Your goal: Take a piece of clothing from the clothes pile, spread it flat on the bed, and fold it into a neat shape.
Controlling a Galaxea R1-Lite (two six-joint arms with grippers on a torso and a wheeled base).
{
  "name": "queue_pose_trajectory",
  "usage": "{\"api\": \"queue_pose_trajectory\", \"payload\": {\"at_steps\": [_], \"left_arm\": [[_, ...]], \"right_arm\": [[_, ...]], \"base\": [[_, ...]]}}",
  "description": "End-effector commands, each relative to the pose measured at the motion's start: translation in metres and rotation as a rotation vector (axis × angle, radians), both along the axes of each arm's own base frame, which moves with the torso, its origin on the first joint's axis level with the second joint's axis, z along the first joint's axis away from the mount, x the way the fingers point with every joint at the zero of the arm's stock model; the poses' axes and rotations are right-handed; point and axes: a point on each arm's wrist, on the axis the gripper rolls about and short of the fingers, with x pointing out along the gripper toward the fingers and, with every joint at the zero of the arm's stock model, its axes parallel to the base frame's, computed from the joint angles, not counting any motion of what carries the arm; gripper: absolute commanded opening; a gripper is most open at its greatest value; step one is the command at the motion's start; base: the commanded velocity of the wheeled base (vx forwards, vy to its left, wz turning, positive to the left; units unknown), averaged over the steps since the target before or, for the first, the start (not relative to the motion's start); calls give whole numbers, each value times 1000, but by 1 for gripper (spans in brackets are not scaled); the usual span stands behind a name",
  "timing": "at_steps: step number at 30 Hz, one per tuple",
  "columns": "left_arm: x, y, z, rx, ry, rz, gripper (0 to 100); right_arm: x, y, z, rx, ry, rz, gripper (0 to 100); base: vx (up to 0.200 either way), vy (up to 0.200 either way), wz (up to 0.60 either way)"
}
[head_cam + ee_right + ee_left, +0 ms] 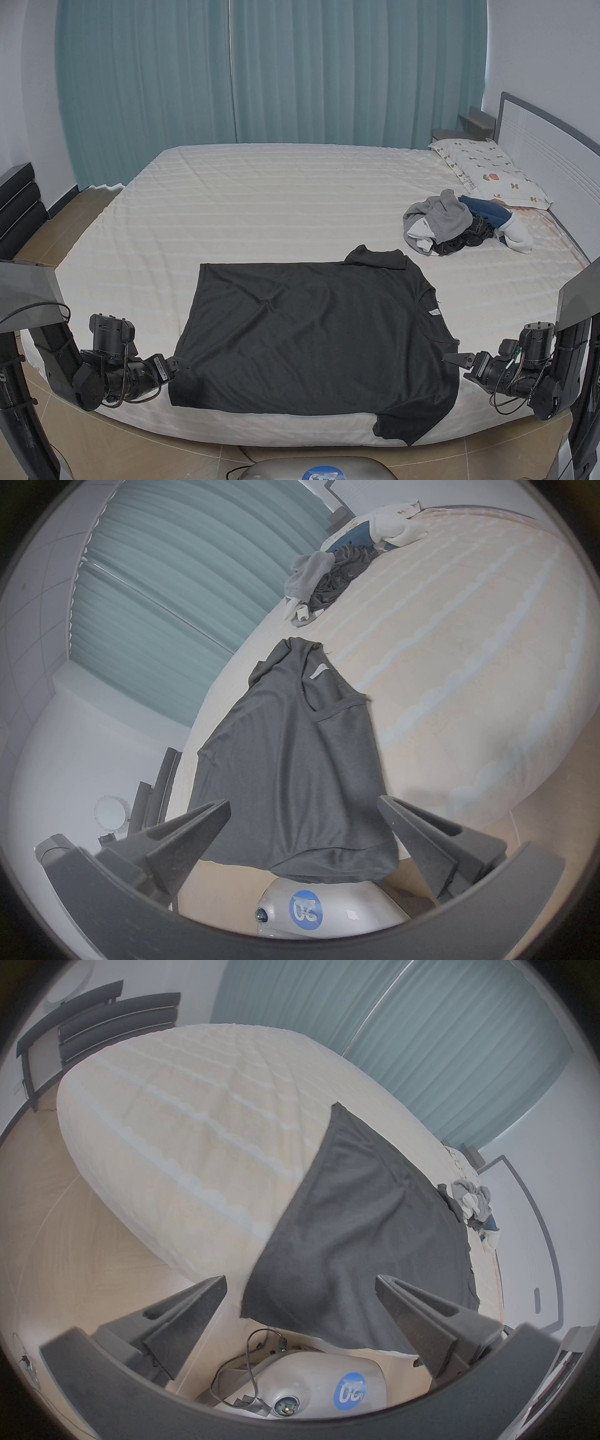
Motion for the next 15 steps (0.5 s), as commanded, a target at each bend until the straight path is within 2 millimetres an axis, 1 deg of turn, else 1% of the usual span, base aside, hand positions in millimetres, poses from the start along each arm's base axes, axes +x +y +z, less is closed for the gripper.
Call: {"api": "queue_pose_trajectory", "payload": {"at_steps": [1,7,11,13,15], "left_arm": [[1,2,-1,0,1,7,100],[5,1,1,-18,-12,26,100],[18,0,9,-116,-43,123,100],[20,-1,12,-147,-48,144,100],[20,-3,13,-162,-46,152,100]], "right_arm": [[1,1,5,3,-28,4,100],[7,1,10,54,-39,-29,100],[12,1,14,68,-64,-49,100],[13,1,18,73,-78,-50,100],[15,1,24,90,-99,-58,100]], "base": [[0,200,0],[0,0,0],[0,0,0],[0,0,0],[200,0,0]]}}
